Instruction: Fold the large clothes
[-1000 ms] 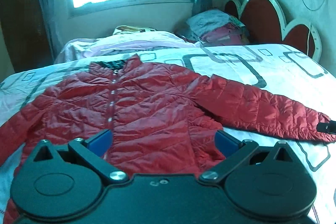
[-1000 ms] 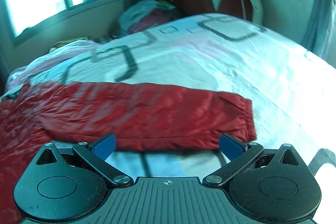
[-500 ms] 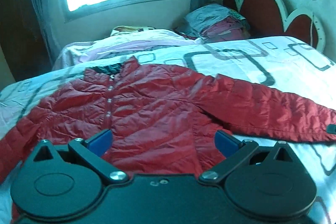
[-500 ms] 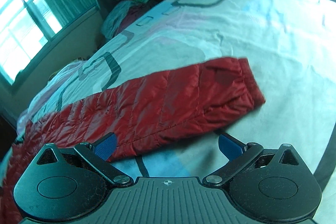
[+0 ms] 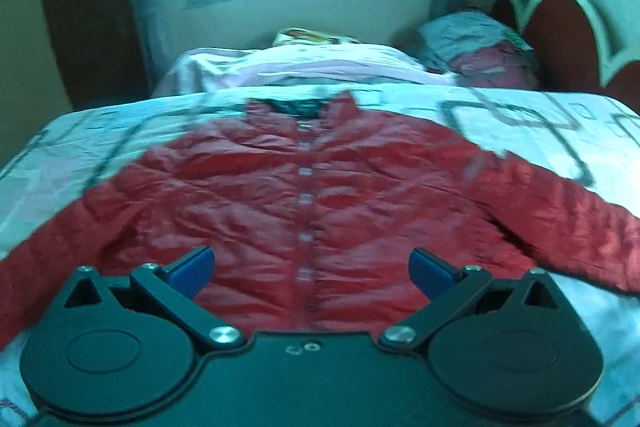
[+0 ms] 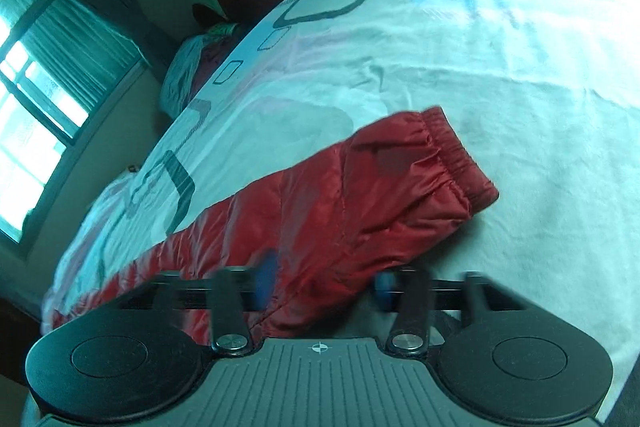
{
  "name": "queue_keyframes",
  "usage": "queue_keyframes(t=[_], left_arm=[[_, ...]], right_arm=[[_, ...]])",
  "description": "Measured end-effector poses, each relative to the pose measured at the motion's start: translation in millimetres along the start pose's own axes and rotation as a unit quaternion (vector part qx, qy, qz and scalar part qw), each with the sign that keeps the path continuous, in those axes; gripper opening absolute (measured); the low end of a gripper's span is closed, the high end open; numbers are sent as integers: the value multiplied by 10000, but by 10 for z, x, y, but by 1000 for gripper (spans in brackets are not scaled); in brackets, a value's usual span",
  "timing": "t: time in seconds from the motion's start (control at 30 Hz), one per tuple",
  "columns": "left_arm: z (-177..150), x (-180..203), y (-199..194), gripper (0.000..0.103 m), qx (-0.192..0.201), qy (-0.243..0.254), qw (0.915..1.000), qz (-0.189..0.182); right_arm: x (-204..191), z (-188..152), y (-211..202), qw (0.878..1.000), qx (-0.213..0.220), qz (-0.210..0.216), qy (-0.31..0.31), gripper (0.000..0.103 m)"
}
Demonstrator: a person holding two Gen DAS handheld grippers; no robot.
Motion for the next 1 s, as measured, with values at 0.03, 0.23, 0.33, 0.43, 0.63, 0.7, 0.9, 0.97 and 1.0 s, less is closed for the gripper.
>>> queue_keyframes(t=[0.03,0.23,0.33,0.43,0.63,0.7,0.9,0.97,1.0], left_arm=[[-8,-70,12,103,-36,-16,10000,-66],[-41,-611,137,102,-125,-320,9992,-193],[-41,-830,262,101,-174,-519,9980,-317],[-37,-978,401,97,-252,-674,9958,-570],[-71,-1230,527,81,-323,-985,9887,-1084],[-91,-1305,520,75,-299,-1089,9849,-1313],[-144,-1537,527,84,-298,-1337,9782,-1558],[-122,-1597,539,103,-255,-1422,9776,-1528],[-87,-1613,539,102,-165,-1460,9771,-1542]], right_arm=[[-75,1,-8,9999,57,22,-150,8],[-1028,-116,-118,9871,353,531,-1471,6],[-1721,-427,-206,9675,302,1044,-2284,6],[-2421,-901,-321,9380,185,1586,-3075,6],[-3517,-2167,-505,8749,-354,2462,-4156,6],[-3737,-2606,-541,8554,-566,2642,-4420,6],[-4058,-3695,-558,8099,-1200,2947,-4928,6],[-4066,-3966,-550,7951,-1335,2890,-5161,6],[-4078,-4036,-588,7897,-1211,2852,-5295,13]])
Point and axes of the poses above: each gripper's, at about its wrist camera, not at the fingertips, and y roughly the way its jaws point, x to its right, z to its top, the point moved 10 cm from there along y, roughly the way its jaws point, and after that the axes turned 5 degrees about x, right-handed, at the moved point
